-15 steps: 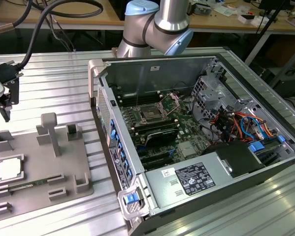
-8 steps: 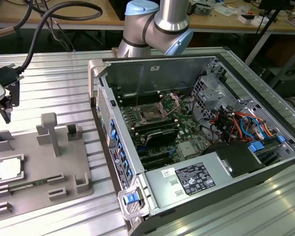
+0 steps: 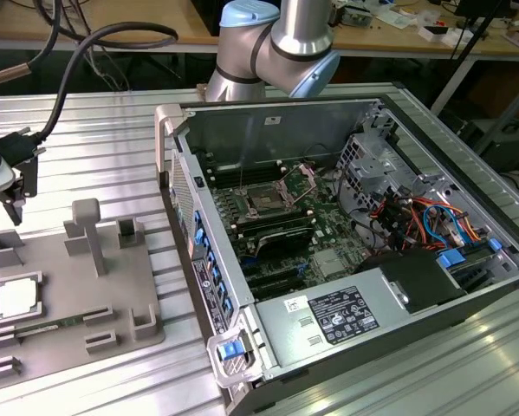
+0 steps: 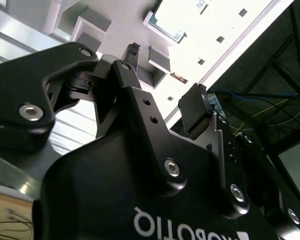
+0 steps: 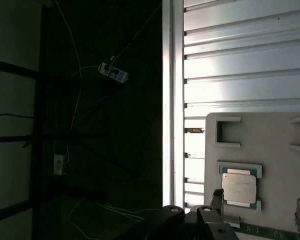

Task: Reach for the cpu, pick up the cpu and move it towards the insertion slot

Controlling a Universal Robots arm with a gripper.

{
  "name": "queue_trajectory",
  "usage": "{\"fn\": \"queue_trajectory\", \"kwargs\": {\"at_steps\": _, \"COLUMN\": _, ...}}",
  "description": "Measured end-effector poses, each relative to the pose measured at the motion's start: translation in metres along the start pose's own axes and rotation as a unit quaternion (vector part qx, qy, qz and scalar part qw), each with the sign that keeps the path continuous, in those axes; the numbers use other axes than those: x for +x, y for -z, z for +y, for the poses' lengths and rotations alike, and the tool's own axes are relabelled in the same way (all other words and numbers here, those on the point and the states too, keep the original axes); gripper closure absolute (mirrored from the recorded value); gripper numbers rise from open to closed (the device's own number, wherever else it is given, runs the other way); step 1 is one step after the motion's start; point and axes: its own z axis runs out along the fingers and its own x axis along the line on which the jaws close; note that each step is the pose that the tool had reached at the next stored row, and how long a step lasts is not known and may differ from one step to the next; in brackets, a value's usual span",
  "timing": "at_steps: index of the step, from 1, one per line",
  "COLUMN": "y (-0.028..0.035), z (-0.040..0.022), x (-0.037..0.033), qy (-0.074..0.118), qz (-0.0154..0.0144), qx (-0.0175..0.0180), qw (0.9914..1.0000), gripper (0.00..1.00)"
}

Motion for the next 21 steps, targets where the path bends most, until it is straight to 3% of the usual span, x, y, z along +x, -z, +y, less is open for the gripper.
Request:
{"fn": "queue_trajectory", "kwargs": {"at_steps": 4, "y": -0.0093, "z": -0.0008, "x": 0.0017, "qy": 0.0, "qz": 0.0, "qx": 0.0, "qw": 1.0, "gripper": 0.4}}
{"fn": "queue_trajectory", "kwargs": {"at_steps": 21, "y": -0.0115, "z": -0.0011, "x": 0.0019, "qy": 0.0, "qz": -0.0002, "qx": -0.0027, "qw": 1.0, "gripper": 0.4}}
